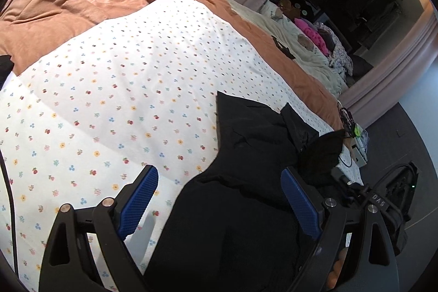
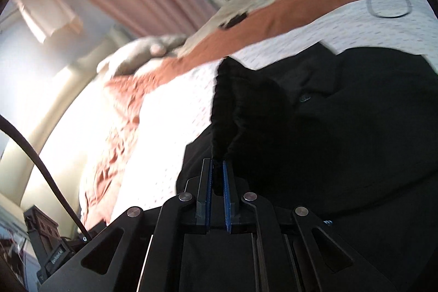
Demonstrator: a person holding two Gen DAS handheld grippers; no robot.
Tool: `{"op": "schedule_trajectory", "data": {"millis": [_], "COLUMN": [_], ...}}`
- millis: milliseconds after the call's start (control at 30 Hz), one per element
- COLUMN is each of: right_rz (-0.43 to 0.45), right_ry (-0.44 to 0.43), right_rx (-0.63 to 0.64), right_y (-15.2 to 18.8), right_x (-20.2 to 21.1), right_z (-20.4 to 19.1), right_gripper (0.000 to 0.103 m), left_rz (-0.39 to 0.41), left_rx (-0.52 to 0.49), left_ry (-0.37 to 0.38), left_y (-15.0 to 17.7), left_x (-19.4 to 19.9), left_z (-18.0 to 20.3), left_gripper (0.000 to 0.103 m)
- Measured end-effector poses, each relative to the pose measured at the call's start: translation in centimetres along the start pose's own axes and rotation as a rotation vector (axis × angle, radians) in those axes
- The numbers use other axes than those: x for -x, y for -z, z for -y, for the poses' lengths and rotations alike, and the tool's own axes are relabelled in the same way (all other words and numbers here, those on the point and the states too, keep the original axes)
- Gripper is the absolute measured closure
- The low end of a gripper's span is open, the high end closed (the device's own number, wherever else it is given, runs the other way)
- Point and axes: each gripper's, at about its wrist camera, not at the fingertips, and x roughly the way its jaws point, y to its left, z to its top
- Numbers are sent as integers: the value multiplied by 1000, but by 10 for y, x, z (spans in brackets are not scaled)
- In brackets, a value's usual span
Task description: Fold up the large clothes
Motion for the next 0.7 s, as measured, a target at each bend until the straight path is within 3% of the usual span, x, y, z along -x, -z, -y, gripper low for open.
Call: {"op": "schedule_trajectory", "data": {"millis": [33,67,100,133,167,300,400,700], "right_rz": [-31,-75,-113,-123,-127,-103,-67,-12], "right_ry": [-11,-30,-52,-64,-69,-68,-8,87], "right_rx": [5,7,2,-5,-22,-74,-58,-87], "right_y": [-1,3,9,10,12,7,8,47], "right_x": [-11,-22,-30,-35,-35,-18,9,113], "right_z": [-2,-3,-3,-1,4,23,33,48], "right_gripper": [92,76,41,23,13,13,13,13], "left_rz": [1,1,0,-2,-3,-1,-3,1], "left_rx": [2,3,3,3,1,-11,-29,-175], "left_ry": [-1,-3,-6,-6,-6,-4,1,26], "left_y": [-1,-2,-2,-2,-1,0,2,29], "left_x": [0,0,0,0,-1,1,2,22], "left_z": [-1,-3,-3,-3,-3,1,7,47], "left_gripper": [10,10,10,10,10,10,10,10]}}
